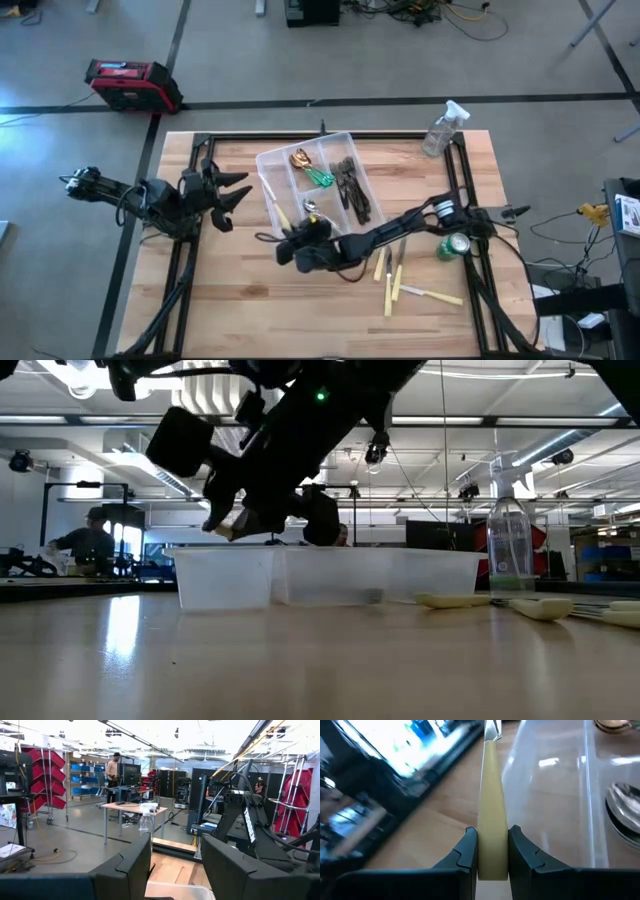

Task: Sort silverware
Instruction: Put the yellow knife into the transparent silverware tray

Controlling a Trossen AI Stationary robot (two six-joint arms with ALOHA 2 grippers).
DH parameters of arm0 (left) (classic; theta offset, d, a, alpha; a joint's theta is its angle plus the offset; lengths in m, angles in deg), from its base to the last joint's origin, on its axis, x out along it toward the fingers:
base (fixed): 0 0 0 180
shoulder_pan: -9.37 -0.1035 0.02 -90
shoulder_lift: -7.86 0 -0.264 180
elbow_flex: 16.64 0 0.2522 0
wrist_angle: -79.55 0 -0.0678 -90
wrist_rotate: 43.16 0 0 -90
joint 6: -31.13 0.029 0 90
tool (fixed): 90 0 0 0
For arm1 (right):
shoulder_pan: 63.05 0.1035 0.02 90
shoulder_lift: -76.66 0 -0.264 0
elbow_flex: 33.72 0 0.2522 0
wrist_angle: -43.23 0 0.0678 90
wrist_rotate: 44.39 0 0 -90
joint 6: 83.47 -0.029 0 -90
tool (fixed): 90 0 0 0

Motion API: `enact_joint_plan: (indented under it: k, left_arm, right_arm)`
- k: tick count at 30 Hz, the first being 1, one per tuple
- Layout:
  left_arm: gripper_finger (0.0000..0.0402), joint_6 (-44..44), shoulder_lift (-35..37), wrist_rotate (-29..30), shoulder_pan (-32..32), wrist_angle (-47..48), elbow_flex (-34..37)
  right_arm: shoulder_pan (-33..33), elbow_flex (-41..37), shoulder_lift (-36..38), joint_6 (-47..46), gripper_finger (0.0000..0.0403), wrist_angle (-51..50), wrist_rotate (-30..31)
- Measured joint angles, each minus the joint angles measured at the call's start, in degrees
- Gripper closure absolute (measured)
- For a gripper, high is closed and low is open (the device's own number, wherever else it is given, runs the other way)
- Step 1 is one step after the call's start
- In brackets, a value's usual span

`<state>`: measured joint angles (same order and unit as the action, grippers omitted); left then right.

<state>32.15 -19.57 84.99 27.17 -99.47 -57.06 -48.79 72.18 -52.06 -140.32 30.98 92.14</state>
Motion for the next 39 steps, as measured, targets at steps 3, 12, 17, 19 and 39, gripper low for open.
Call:
enact_joint_plan:
  k: [3,12,17,19,39]
  left_arm:
    - [0.0244,-0.27,0.06,0.03,0.0,0.34,0.0]
    - [0.0244,-1.05,0.01,0.07,0.0,0.86,0.04]
    - [0.0244,-2.22,0.46,0.0,0.0,2.47,0.07]
    - [0.0244,-3.4,0.93,-0.01,0.0,4.52,0.07]
    - [0.0244,-9.25,-5.6,-6.16,0.02,11.26,0.15]
  right_arm:
    - [-0.21,4.52,-2.23,-1.67,0.0353,-8.68,0.63]
    - [-1.05,13.59,-6.22,1.14,0.0254,-19.86,-5.01]
    - [-0.48,14.93,-5.49,7.82,0.0223,-22.89,-5.11]
    - [0.08,15.57,-3.98,11.2,0.0218,-26.46,-4.95]
    - [16.38,-5.92,17.43,-7.62,0.025,-53.41,-9.23]
